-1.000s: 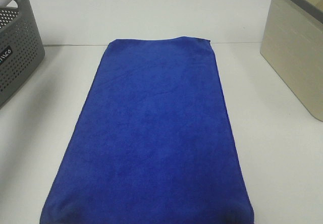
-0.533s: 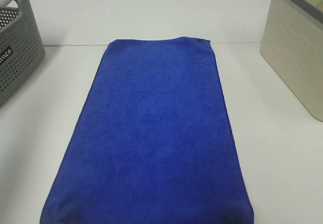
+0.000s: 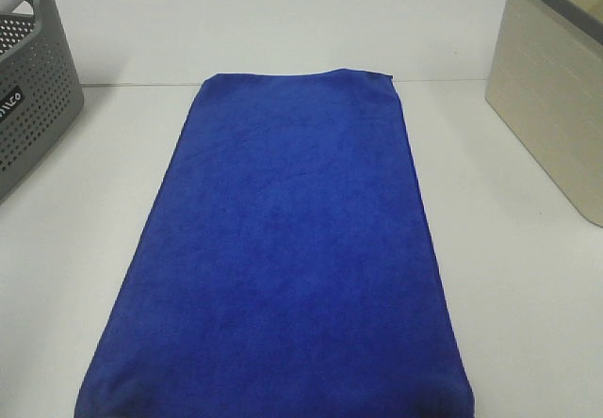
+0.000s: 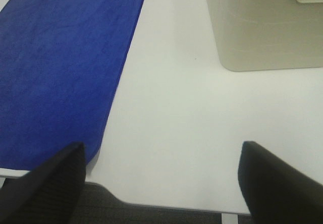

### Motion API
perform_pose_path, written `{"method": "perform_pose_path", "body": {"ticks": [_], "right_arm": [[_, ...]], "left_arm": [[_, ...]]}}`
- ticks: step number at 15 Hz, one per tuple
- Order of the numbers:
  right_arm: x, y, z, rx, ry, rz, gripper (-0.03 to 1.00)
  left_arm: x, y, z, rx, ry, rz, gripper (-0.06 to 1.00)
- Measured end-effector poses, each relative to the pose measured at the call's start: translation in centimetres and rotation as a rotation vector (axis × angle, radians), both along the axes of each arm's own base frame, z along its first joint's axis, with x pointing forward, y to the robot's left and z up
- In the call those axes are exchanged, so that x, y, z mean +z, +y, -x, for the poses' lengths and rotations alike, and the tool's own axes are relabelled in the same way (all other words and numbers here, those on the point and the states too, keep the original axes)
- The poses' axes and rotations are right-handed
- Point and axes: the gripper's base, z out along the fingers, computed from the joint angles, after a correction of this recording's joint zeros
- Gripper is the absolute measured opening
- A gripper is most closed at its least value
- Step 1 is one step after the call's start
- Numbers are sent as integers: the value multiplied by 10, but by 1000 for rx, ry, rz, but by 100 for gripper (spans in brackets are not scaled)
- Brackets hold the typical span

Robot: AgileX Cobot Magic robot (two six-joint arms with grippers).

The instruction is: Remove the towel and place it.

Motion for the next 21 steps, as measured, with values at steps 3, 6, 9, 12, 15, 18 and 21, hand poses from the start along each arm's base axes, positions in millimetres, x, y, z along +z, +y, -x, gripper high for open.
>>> {"method": "perform_pose_path", "body": {"ticks": [3, 6, 9, 12, 15, 18, 21], "right_arm": [[-27, -3, 9, -19, -23, 24, 80], [-31, -6, 10, -36, -29, 59, 80], [-43, -6, 5, -7, 14, 100, 80], [-51, -6, 2, -1, 39, 107, 80], [-55, -6, -7, -1, -9, 108, 80], [-54, -6, -8, -1, -26, 109, 79], [-54, -6, -8, -1, -26, 109, 79]], "left_arm": [[-28, -4, 47, -11, -109, -15, 76], [-40, -7, 82, -24, -155, -30, 76], [-48, -9, 96, -41, -141, -38, 76], [-50, -11, 95, -62, -132, -35, 76], [-50, -15, 88, -100, -200, -1, 76], [-52, -17, 84, -116, -218, 10, 76], [-51, -17, 84, -116, -227, 10, 76]]}}
